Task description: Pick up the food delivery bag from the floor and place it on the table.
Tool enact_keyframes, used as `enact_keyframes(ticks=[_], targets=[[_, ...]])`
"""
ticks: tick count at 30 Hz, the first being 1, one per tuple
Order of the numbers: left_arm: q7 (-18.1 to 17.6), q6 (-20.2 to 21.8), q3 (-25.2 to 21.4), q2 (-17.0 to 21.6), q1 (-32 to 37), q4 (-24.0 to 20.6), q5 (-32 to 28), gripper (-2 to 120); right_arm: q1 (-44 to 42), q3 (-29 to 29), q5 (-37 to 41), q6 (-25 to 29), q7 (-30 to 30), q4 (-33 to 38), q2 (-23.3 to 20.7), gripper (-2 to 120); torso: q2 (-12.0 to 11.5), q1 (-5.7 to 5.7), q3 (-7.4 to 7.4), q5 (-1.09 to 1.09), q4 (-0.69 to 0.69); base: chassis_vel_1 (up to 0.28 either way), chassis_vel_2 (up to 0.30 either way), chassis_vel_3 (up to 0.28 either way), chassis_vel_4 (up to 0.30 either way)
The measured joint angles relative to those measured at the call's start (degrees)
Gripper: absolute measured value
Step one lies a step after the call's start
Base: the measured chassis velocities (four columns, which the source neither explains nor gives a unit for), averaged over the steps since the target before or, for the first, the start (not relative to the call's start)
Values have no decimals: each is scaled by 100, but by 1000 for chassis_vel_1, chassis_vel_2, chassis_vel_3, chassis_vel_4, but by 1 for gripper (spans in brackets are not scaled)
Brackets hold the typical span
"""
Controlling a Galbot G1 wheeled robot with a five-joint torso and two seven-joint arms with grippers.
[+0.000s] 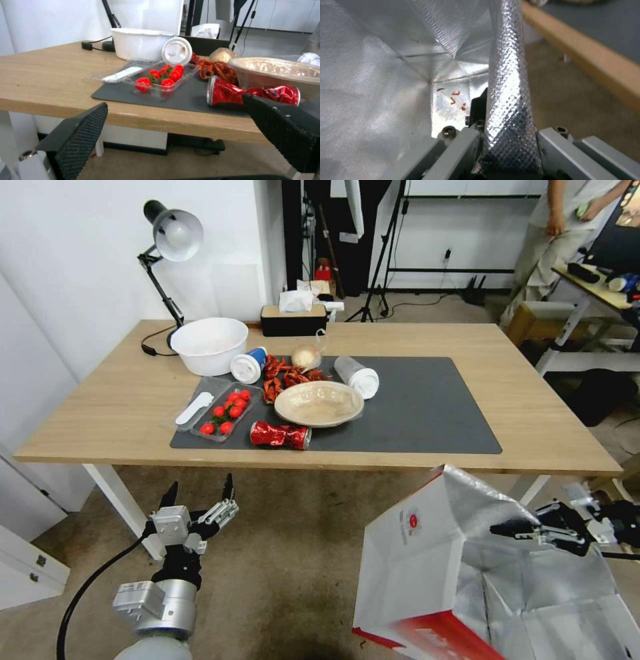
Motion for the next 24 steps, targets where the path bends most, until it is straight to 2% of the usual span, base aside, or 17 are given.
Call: enact_keyframes(ticks=[5,7,12,15,16,18,20,21,24], targets=[[-4,-2,-7,2,3,-15,1,100,-58,148,330,-91,33,32,-2,0,-3,0,-1,1,0,0,0,0,0],[-13,-7,-10,-3,6,-18,7,100,-111,300,777,-226,106,96,19,0,-5,-1,-2,0,0,0,0,0,0],[-16,-9,-10,-11,9,-23,20,100,-169,437,1279,-351,254,226,86,0,-8,-3,-4,0,0,0,0,0,0],[-15,-13,-11,-31,48,-82,59,100,-236,626,2203,-509,806,602,311,0,-11,-5,-6,0,-1,0,0,0,0],[-15,-13,-11,-31,48,-82,59,100,-236,626,2203,-509,806,602,311,0,-11,-5,-6,0,-1,0,0,0,0],[-16,-37,-29,-41,84,-122,90,100,-261,639,2889,-508,1349,914,471,0,-14,-5,-7,0,0,0,0,0,0],[-23,-49,-51,-50,108,-159,106,100,-245,605,3282,-346,1857,1195,613,0,-15,-5,-8,0,0,0,0,0,0],[-23,-49,-51,-50,108,-159,106,100,-245,605,3282,-346,1857,1195,613,0,-15,-5,-8,0,0,0,0,0,0],[-58,-55,-55,-69,145,-208,106,100,-195,456,3705,-128,2356,1556,812,0,-16,-6,-9,0,0,0,0,0,0]])
